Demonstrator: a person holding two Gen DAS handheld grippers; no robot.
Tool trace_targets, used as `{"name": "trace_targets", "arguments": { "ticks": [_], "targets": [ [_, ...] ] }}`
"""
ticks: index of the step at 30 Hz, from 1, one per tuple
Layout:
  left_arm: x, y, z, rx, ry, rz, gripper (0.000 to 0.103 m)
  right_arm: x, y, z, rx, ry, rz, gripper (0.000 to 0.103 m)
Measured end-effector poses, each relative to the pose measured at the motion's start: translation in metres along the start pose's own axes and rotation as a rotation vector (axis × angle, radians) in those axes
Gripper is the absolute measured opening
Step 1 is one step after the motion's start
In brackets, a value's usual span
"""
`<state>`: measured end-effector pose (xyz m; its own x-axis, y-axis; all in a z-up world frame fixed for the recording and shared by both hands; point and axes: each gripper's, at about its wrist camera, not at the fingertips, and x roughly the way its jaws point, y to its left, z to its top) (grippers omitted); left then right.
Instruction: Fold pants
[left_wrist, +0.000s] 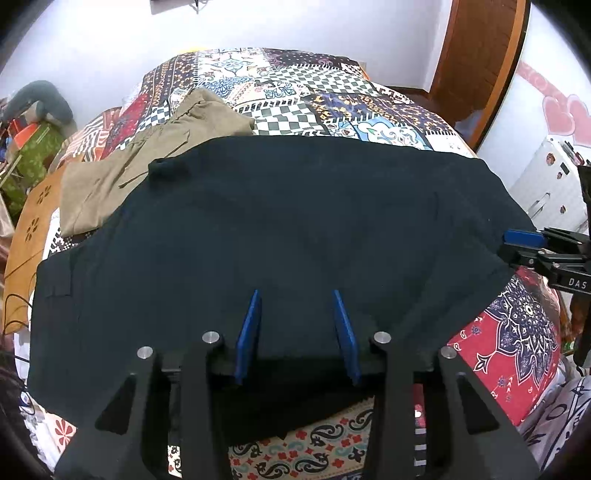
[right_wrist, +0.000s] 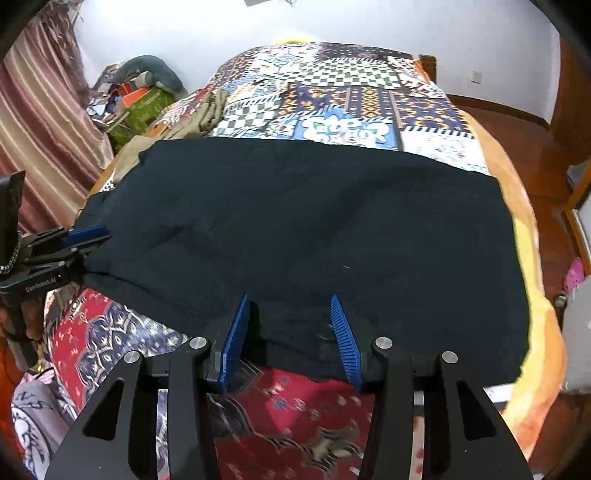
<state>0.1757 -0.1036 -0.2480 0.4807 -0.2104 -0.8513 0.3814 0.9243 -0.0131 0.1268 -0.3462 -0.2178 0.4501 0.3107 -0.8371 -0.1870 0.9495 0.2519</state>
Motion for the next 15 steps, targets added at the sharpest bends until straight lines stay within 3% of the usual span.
{"name": "trace_targets", "arguments": {
  "ticks": [11, 15],
  "targets": [
    [-0.005, -0.005, 0.007, 0.01, 0.017, 0.024, 0.041, -0.054, -0.058, -0.029, 0.212, -0.071, -0.128, 0.042],
    [-0.017, -0.016, 0.022, 0.037, -0.022, 0.019, 0.044, -0.065, -0.066, -0.04, 0.256, -0.076, -0.148, 0.044]
  ]
}}
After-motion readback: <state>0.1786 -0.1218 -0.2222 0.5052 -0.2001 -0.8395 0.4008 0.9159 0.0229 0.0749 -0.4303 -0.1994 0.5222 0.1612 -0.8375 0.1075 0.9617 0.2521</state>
